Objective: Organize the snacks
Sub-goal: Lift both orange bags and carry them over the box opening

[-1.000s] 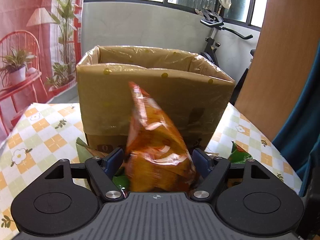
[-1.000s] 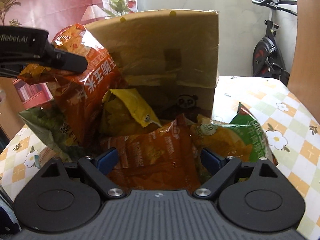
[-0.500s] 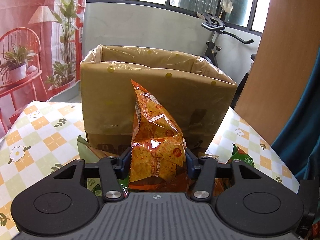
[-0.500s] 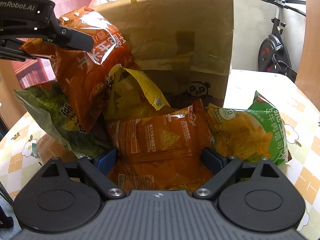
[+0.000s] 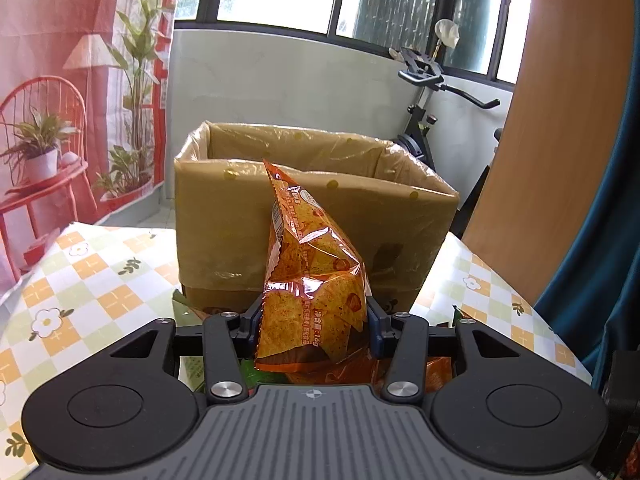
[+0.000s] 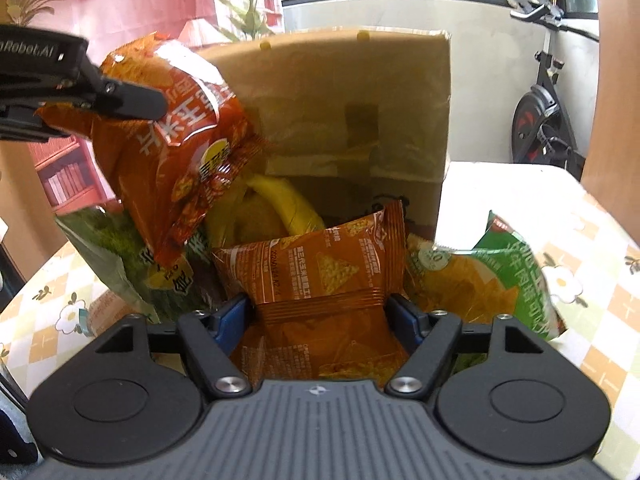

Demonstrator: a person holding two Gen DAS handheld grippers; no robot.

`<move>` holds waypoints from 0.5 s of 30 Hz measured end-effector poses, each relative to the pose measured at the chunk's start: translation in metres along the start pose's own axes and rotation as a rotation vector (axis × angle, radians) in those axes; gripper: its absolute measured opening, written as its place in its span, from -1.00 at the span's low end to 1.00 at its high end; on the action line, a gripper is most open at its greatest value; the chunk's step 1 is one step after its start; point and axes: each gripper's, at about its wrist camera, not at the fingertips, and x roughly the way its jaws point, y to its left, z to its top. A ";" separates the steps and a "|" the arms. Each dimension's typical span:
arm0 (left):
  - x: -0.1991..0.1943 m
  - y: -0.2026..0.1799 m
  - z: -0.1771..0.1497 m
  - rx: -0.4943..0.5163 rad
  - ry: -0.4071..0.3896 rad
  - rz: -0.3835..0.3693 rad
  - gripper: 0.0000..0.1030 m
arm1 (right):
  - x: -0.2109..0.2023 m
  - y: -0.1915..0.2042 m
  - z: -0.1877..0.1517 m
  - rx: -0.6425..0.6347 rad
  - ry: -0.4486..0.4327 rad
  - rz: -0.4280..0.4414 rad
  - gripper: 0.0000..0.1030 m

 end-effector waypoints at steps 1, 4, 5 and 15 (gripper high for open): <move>-0.002 0.000 0.000 0.000 -0.004 0.001 -0.03 | -0.003 -0.001 0.001 0.000 -0.006 -0.007 0.46; -0.009 0.000 -0.001 -0.002 -0.016 0.002 -0.03 | -0.009 -0.003 0.004 0.010 -0.020 -0.027 0.46; -0.012 0.000 -0.001 -0.002 -0.021 0.002 -0.03 | -0.012 -0.003 0.005 0.014 -0.026 -0.034 0.46; -0.036 0.003 -0.001 0.006 -0.086 0.008 -0.03 | -0.049 -0.009 0.025 0.025 -0.131 -0.073 0.46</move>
